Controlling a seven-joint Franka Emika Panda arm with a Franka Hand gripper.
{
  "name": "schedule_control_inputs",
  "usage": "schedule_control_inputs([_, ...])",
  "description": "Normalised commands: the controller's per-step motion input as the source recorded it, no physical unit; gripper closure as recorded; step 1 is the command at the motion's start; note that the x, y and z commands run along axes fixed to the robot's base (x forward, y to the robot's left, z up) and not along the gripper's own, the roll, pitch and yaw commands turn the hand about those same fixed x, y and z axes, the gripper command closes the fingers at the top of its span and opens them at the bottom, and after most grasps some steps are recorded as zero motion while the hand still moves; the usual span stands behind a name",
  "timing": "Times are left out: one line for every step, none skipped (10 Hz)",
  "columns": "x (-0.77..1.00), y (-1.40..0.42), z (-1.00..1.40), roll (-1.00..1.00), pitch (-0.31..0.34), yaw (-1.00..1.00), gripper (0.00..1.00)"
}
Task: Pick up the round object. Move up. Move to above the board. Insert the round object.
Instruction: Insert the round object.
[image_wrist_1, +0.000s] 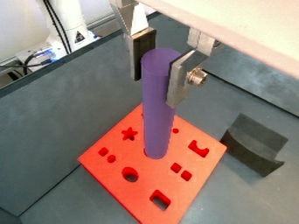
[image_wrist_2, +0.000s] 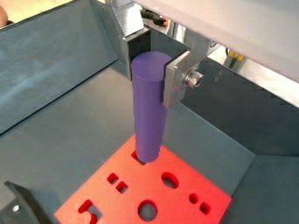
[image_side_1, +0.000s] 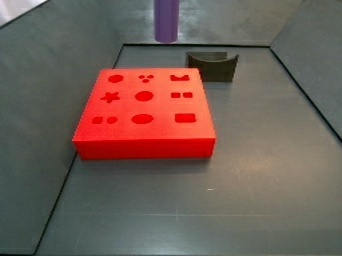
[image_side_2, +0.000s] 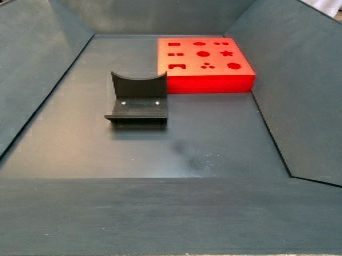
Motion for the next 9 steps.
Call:
schedule_control_inputs([-0.49,0.82,-0.83,0.14,-0.076,0.02,1.00])
schedule_control_inputs([-0.44,0.88,-0.83,0.13,-0.059,0.00,1.00])
schedule_control_inputs([-0.45,0.88,-0.82,0.14,-0.056,0.00,1.00])
schedule_control_inputs([-0.47,0.87,-0.83,0.15,-0.069,0.00,1.00])
schedule_control_inputs([-0.43,0.75,-0.90,0.14,-0.097,0.00,1.00])
schedule_control_inputs([-0.39,0.41,-0.93,0.01,-0.164,0.00,1.00])
schedule_control_inputs([-0.35,0.00,-0.75,-0.10,-0.207,0.00,1.00])
schedule_control_inputs([-0.16,-0.18,-0.27,-0.27,-0.316,0.00,1.00])
schedule_control_inputs([-0.05,-0.21,-0.12,-0.31,-0.351,0.00,1.00])
